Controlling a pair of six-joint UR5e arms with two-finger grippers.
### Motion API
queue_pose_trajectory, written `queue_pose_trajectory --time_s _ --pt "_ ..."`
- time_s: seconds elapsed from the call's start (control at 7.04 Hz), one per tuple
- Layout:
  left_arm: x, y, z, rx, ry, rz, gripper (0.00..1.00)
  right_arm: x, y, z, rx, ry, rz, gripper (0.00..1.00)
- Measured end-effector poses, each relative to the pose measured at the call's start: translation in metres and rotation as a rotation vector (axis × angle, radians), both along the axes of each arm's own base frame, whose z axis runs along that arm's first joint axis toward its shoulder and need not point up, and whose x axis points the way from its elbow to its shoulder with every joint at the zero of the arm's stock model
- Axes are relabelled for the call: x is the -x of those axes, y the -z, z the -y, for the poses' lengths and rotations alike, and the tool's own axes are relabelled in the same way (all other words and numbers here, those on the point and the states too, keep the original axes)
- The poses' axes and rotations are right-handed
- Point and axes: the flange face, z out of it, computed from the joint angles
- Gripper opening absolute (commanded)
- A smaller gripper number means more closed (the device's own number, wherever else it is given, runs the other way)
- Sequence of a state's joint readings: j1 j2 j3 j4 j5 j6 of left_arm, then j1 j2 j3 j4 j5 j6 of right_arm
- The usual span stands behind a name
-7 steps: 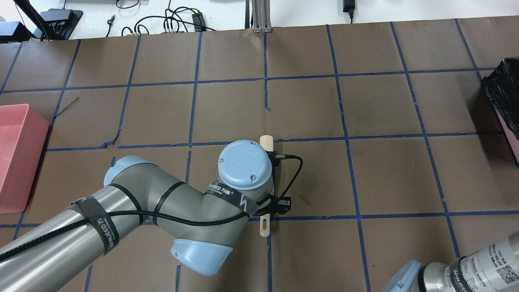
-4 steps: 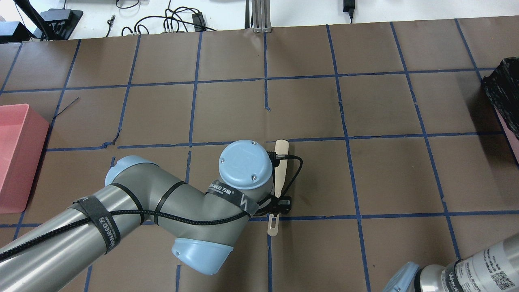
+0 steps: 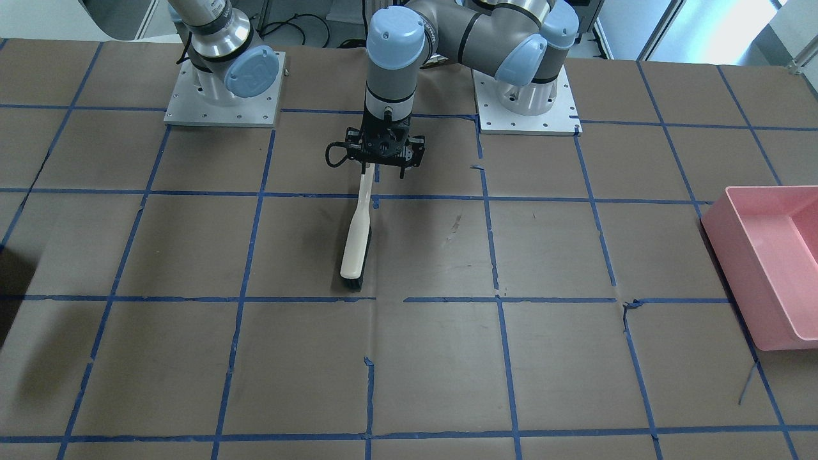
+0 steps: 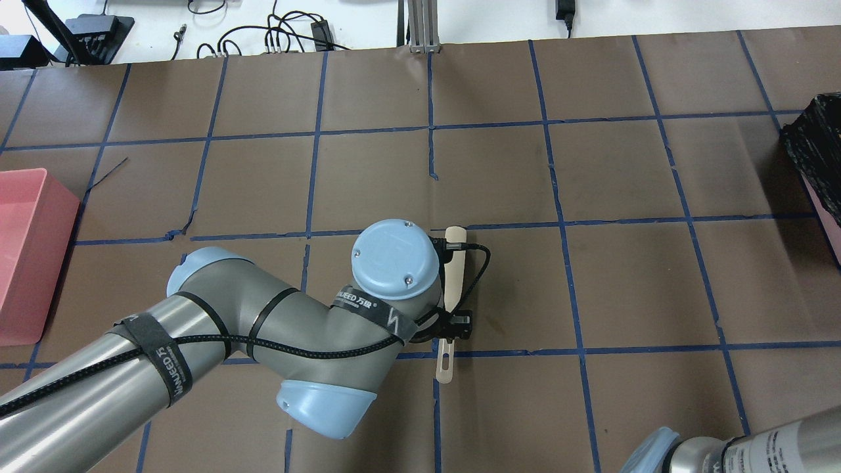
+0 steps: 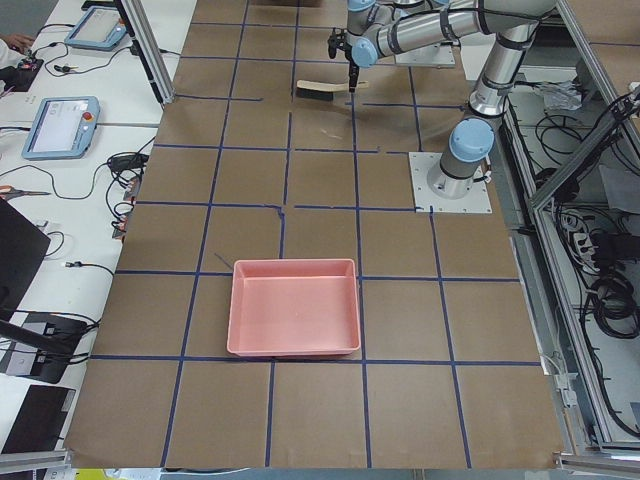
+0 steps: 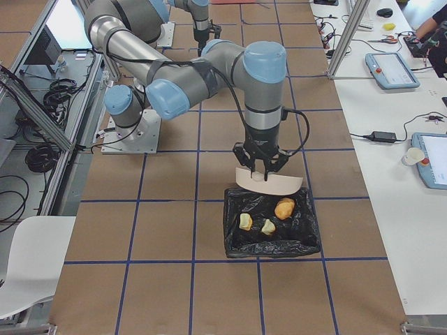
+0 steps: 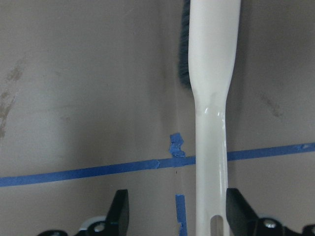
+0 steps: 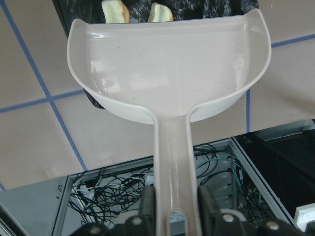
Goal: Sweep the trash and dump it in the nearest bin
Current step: 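Lower the brush onto the table and open the left gripper while right returns dustpan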
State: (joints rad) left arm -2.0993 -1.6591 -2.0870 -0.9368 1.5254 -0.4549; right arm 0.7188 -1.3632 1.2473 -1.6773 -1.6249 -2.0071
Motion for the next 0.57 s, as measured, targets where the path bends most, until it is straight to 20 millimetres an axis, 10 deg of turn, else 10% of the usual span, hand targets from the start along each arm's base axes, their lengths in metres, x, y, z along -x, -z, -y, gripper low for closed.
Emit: queue_pose_trajectory --time_s 0.57 --pt "-0.024 -0.045 0.047 0.065 -0.069 -0.028 0.88 -0.122 0.041 -0.004 0.073 0.289 0.212 0.00"
